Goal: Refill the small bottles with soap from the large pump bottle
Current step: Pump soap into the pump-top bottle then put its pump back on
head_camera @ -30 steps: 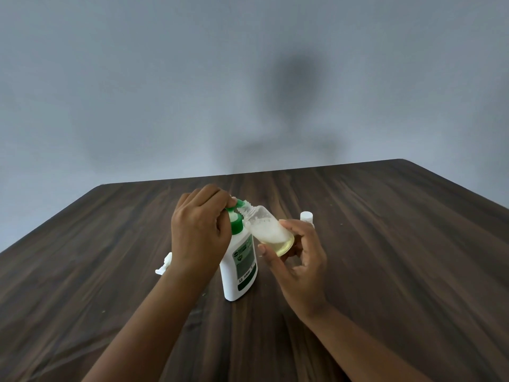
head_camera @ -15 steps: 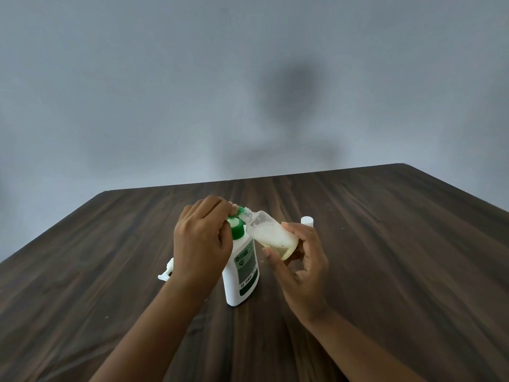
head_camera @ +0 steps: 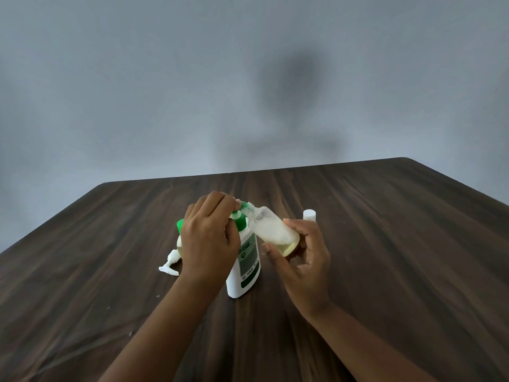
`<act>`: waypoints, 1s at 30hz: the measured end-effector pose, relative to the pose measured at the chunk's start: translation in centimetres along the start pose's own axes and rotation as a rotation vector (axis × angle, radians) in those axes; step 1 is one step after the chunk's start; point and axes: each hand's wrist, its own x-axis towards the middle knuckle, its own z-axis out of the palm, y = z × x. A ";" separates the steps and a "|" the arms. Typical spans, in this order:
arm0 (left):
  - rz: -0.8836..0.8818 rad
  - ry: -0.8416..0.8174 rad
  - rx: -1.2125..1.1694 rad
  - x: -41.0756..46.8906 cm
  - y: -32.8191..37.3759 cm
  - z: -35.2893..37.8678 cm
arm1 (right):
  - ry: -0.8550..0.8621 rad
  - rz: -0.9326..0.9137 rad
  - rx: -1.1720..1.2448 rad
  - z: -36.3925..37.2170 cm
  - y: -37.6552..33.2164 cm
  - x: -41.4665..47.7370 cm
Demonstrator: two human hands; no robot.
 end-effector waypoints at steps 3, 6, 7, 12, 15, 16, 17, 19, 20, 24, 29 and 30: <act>0.002 -0.003 -0.001 0.2 0.1 -0.4 | -0.003 0.004 0.023 0.0 -0.1 0.1; 0.015 -0.024 0.008 0.7 0.0 -0.7 | -0.010 -0.003 0.038 0.1 -0.2 0.2; 0.021 -0.031 0.013 1.0 0.0 -0.7 | -0.010 -0.001 0.035 0.0 -0.2 0.2; 0.032 -0.036 0.000 1.3 0.2 -0.3 | -0.011 0.011 0.021 0.1 0.0 0.1; -0.009 -0.013 -0.004 0.6 0.0 0.1 | -0.011 0.000 -0.005 0.1 0.0 0.0; -0.016 -0.012 0.010 0.4 -0.1 0.2 | -0.012 -0.001 -0.009 0.2 0.0 0.0; -0.017 -0.013 0.028 0.4 -0.1 0.3 | -0.012 0.001 -0.011 0.2 0.0 0.0; -0.011 -0.012 0.046 0.4 0.0 0.2 | -0.012 0.013 -0.002 0.1 0.0 -0.1; -0.006 -0.006 0.047 0.4 0.1 0.1 | -0.012 0.016 0.006 0.1 0.0 -0.1; 0.033 -0.005 0.064 1.0 0.1 -0.5 | -0.017 0.008 0.022 0.1 0.0 0.1; 0.030 -0.007 0.071 1.7 0.2 -0.2 | -0.007 0.011 0.041 0.1 0.0 0.2; 0.016 -0.004 0.068 1.5 0.2 -0.1 | -0.007 0.008 0.039 0.0 0.0 0.2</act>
